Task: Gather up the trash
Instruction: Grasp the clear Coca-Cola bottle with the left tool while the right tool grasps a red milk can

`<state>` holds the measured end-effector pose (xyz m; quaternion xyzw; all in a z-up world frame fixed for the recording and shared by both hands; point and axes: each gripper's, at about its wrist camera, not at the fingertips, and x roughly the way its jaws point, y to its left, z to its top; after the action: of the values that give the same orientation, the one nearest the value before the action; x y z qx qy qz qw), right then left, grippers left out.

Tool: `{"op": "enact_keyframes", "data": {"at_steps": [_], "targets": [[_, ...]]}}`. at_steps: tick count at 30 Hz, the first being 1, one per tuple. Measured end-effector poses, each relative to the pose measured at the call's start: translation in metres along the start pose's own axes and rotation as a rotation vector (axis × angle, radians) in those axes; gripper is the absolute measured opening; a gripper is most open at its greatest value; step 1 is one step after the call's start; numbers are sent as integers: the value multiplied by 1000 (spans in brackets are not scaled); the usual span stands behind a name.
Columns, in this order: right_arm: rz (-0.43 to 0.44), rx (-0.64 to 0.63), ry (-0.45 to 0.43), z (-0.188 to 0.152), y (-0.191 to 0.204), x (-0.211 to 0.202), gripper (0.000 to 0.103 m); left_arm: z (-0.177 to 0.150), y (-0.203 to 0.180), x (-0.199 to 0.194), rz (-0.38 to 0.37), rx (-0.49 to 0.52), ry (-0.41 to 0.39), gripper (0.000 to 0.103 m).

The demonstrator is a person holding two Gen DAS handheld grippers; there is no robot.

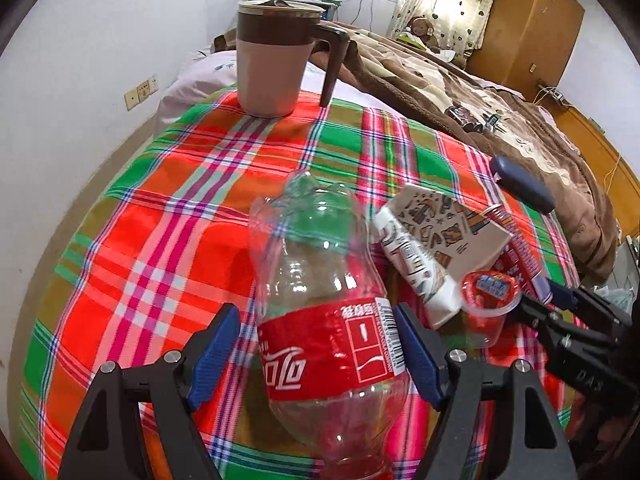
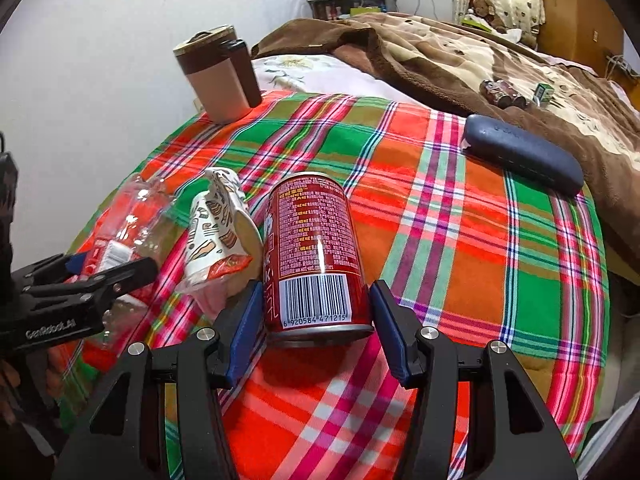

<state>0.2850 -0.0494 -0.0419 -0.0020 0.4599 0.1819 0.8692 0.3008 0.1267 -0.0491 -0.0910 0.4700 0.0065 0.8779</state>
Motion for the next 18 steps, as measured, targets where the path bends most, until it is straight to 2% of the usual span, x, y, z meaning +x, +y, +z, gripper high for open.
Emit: {"op": "enact_keyframes", "data": {"at_steps": [5,18], "targets": [[19,26,13,0,-2,5,56,-1,3,5,-22,-9,18,65],[5,30,-24,0,-1,3,56,3,0,1,-33,3,-19,62]]}}
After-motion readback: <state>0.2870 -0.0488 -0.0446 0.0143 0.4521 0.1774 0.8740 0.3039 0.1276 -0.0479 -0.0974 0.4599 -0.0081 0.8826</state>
